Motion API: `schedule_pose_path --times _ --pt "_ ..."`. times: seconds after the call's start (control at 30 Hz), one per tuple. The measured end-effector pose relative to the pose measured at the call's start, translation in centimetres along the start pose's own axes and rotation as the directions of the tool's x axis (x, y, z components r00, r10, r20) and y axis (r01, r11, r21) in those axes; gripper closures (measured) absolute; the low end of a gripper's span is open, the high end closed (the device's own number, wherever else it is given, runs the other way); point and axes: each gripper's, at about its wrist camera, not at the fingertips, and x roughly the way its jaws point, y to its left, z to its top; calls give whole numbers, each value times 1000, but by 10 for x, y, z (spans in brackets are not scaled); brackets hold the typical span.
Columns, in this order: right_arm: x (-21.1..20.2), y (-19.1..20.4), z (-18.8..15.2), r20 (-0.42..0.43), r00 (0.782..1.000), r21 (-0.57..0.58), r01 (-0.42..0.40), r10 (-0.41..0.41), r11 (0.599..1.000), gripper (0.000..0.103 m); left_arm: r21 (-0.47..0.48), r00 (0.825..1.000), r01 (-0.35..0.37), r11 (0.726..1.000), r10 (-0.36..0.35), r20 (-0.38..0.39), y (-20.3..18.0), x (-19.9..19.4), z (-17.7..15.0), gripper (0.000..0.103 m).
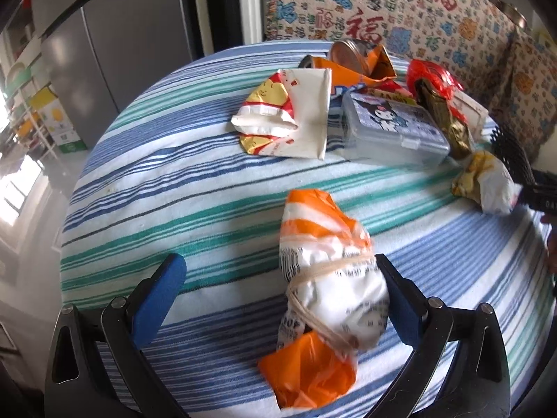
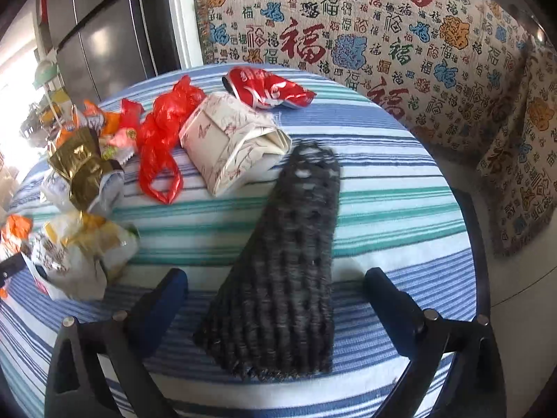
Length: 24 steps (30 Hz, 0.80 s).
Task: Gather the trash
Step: 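Close the right tool on the black foam net while the left tool grasps the orange-white bag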
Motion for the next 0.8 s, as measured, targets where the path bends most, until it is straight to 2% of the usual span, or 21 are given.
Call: schedule_pose_path --times 0.4,0.53,0.63,0.67,0.7,0.73,0.77,0.8 --pt "-9 -13 -2 -8 1000 24 14 -14 1000 0 -16 1000 -14 1000 14 4 2 -8 -11 1" --pt "-19 -20 -4 -24 1000 41 3 -2 999 1 -6 999 -12 1000 12 34 0 -16 -13 29" --pt "-41 -21 1 69 998 51 -2 -2 999 2 -2 999 -8 1000 8 37 -2 -20 -14 43" --pt "-43 -21 4 73 997 53 -8 4 999 15 -1 999 -8 1000 8 35 -3 -20 -13 45" --pt "-38 -21 8 37 999 46 -21 19 999 31 0 999 -3 1000 3 34 -4 -20 -12 49" --pt "-28 -20 10 -21 999 38 -31 32 999 74 4 999 -4 1000 4 35 -7 -20 -11 52" --pt "-25 -22 12 -40 996 55 -82 84 995 78 7 999 0 1000 0 35 -9 -20 -10 56" --pt "-27 -24 14 -41 995 71 -86 89 994 84 5 999 9 1000 -9 42 -10 -23 -11 58"
